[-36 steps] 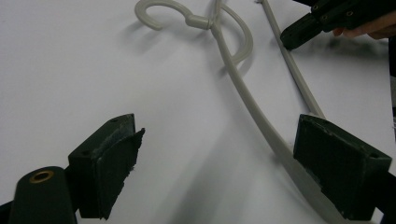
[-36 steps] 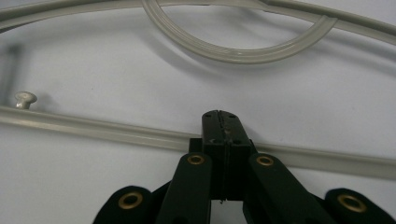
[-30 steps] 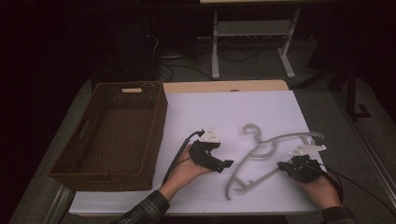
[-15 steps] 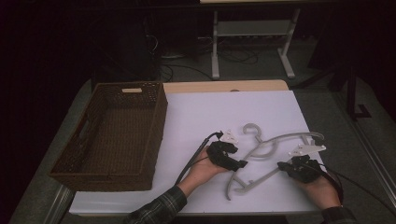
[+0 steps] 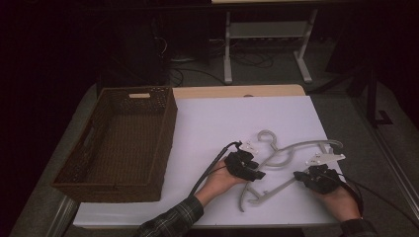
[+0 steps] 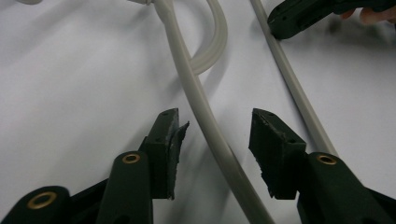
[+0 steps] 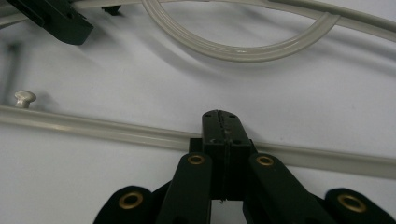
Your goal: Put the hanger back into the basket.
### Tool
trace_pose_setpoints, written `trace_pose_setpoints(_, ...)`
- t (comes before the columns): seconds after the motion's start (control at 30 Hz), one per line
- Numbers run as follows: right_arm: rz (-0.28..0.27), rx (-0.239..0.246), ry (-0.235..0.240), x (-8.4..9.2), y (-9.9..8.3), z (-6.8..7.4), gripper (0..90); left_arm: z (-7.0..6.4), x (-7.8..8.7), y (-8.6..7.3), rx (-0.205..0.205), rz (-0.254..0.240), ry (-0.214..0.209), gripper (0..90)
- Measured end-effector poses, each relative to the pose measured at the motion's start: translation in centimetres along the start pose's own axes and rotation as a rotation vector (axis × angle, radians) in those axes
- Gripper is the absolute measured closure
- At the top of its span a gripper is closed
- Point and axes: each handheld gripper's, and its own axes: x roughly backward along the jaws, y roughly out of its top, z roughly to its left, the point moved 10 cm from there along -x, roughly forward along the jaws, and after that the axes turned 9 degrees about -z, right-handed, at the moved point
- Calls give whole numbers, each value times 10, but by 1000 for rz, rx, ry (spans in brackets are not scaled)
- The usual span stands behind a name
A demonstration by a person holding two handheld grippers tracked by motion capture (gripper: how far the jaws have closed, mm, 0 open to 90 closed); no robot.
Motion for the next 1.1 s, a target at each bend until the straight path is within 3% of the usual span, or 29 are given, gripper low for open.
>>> trace_pose_setpoints(0.17,1,9,-4,0,0,0,900,-4,-2,0,6,9,-24,588)
trace_pose_setpoints(0.37,2,9,-5,0,-1,1,900,-5,-2,1,-9,22,0,659)
trace_pose_setpoints(0.57,7,11,-3,1,-1,1,898,-5,0,3,12,21,0,695)
trace_pose_setpoints(0.8,17,22,-2,0,-3,1,897,-4,9,16,65,-49,-17,738)
trace_pose_setpoints(1.0,13,32,2,-1,-1,3,896,0,18,24,87,-103,-8,792)
trace_pose_setpoints(1.1,5,35,3,-1,-1,2,896,2,22,26,79,-111,-2,806)
